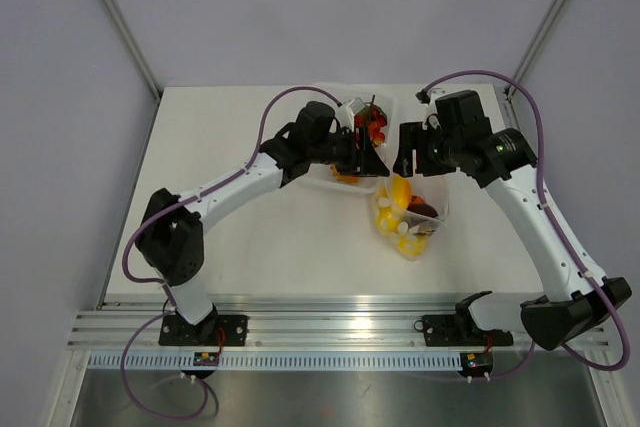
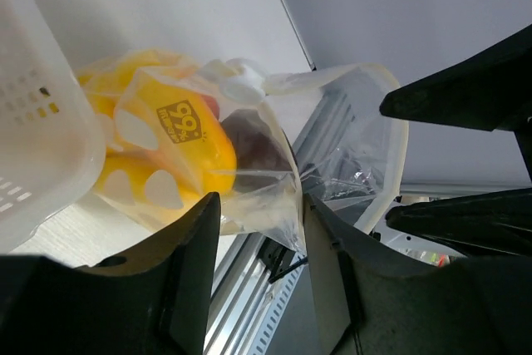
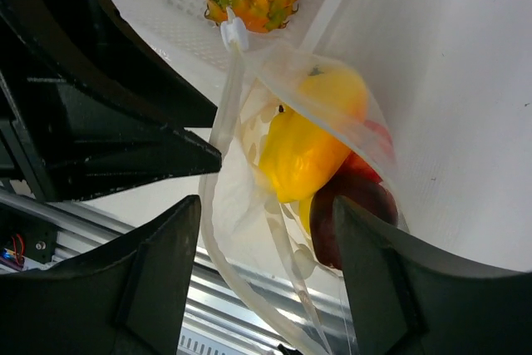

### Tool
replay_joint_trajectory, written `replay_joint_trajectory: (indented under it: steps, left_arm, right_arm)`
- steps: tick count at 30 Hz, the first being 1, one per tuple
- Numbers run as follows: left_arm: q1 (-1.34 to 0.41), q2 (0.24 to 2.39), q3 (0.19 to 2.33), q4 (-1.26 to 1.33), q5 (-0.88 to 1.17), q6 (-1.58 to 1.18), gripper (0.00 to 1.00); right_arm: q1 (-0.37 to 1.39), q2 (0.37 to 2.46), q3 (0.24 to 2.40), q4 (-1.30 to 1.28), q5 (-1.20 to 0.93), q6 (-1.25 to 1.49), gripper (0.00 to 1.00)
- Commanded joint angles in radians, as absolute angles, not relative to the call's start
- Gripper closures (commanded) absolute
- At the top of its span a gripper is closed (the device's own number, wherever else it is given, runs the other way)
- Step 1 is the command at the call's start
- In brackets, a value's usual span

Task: Place the food in the zip-top bag and seal the zipper
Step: Zip the zipper food storage bag at the center of the board.

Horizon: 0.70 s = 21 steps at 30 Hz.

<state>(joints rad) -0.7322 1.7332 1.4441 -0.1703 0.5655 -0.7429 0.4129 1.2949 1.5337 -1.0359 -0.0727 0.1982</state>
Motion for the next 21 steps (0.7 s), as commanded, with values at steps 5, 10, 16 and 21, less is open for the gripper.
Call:
replay_joint_trajectory:
  steps: [5,10,16,21]
  left_arm:
    - [-0.695,1.618,1.399,-0.023,0.646,-0.75,0.57]
    - [-0.661,1.621,1.378,0.021,0.679,-0.773,0.63]
    - [-0.62,1.586,1.356,0.052,0.724,-0.779,0.68]
    - [-0.514,1.508,1.339,-0.049,0.704,-0.716,0.71]
  right_arm:
    - [0.471,1.292,1.551,-0.986,-0.061,0.176,0.2]
    - [0.52,1.341,1.591,-0.991,-0.006,0.169,0.16]
    - [0.555,1.381,1.649,-1.022,0.055,0.166,0.16]
    - [0.578,1.388,1.713,-1.054,0.074,0.17,0.21]
